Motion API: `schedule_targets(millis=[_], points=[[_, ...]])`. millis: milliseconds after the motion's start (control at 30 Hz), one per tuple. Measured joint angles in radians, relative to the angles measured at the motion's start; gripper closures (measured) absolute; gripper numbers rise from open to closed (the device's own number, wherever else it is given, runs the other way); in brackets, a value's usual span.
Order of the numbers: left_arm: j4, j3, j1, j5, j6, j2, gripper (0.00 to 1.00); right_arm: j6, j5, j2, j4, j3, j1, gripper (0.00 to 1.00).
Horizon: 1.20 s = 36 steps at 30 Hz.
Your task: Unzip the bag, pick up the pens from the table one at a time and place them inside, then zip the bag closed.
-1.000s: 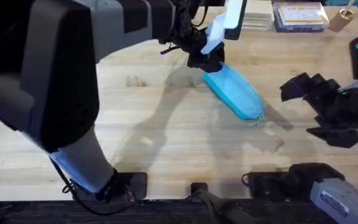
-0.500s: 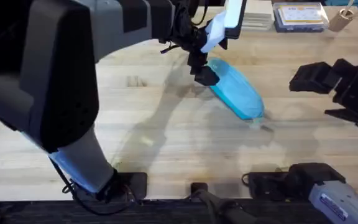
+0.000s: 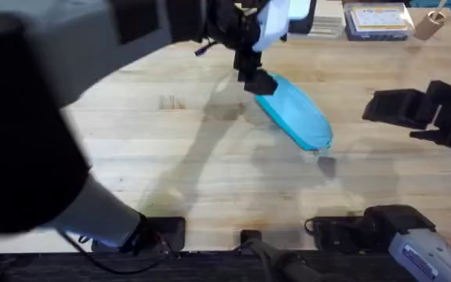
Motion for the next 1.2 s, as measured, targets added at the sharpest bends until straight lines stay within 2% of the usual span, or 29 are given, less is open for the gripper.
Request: schedule_targets(millis=[200,433,467,767,967,1200], points=[[-0.095,0.006,0.026,-0.009,-0.062,-0.133,0.008,-0.022,-0.007,-0.034,-0.005,0.001,0.041,0.005],[-0.240,0.006,0.108,-0.016,-0.160,-0.232,0.008,-0.021,-0.007,-0.042,-0.043,0.013,0.087,0.005],[-0.304,0.006,0.152,-0.016,-0.223,-0.292,0.008,-0.013,-0.007,-0.042,-0.074,0.014,0.108,0.005],[-0.444,0.006,0.286,-0.034,-0.453,-0.439,0.008,0.021,-0.010,-0.042,-0.162,0.016,0.159,0.005],[-0.577,0.006,0.330,-0.075,-0.621,-0.441,0.008,0.025,-0.011,-0.042,-0.175,0.023,0.175,0.005],[-0.714,0.006,0.335,-0.095,-0.703,-0.441,0.008,0.029,-0.011,-0.042,-0.175,0.023,0.177,0.004]])
